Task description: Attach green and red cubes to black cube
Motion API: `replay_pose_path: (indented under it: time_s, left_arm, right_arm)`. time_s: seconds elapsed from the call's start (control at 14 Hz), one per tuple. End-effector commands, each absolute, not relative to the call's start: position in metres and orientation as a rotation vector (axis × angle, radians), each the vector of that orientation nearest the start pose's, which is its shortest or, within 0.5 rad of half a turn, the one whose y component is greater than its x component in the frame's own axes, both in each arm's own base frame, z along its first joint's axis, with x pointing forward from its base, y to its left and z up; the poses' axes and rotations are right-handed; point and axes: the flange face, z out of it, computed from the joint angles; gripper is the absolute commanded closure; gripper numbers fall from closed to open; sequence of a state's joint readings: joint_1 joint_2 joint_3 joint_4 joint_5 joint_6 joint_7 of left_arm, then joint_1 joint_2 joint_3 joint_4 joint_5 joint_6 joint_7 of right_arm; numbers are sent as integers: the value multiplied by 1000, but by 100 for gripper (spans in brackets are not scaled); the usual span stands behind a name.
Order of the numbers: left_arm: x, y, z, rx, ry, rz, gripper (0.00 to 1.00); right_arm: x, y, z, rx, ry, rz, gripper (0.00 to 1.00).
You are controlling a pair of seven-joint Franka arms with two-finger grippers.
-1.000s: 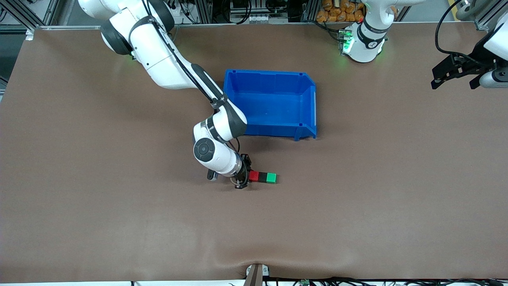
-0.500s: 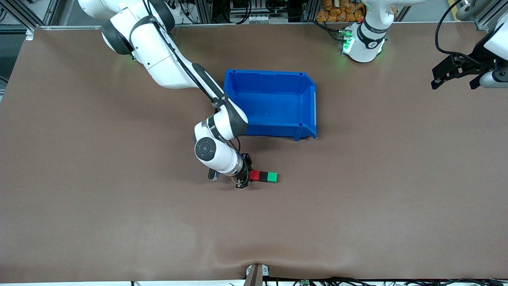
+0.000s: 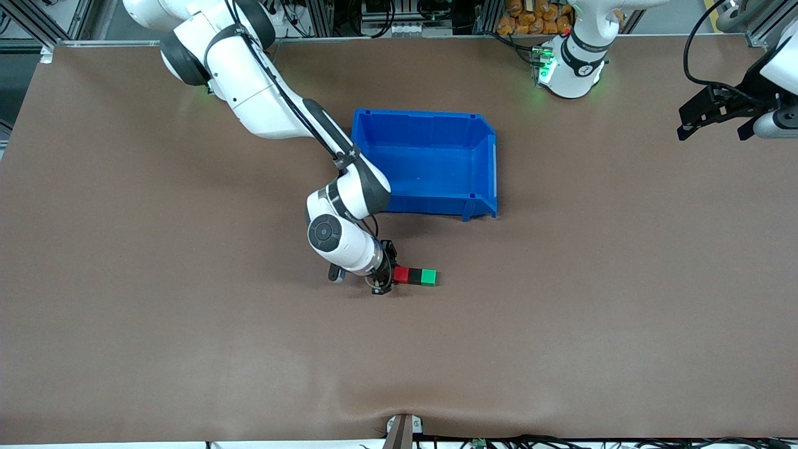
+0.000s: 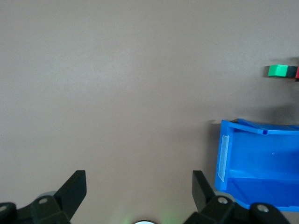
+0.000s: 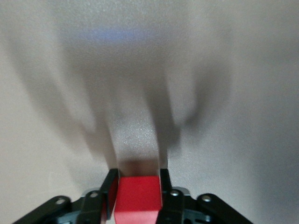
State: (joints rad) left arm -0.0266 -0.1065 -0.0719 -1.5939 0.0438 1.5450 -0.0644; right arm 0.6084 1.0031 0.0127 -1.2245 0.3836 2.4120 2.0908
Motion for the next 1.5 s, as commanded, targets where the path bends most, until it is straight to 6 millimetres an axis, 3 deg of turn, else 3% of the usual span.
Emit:
replay_pose_path:
  time_s: [0.0, 0.64, 1.43]
  left_arm:
    - [516, -49, 671, -3078, 35, -108, 0]
    - [518, -49, 668, -3078, 35, -101, 0]
    - [518, -50, 668, -3078, 37, -101, 0]
  right_arm:
    - [632, 453, 177, -1858, 2196, 332, 38]
    - [639, 447, 194, -1841, 2193, 329, 0]
    - [643, 437, 222, -1885, 2198, 334, 0]
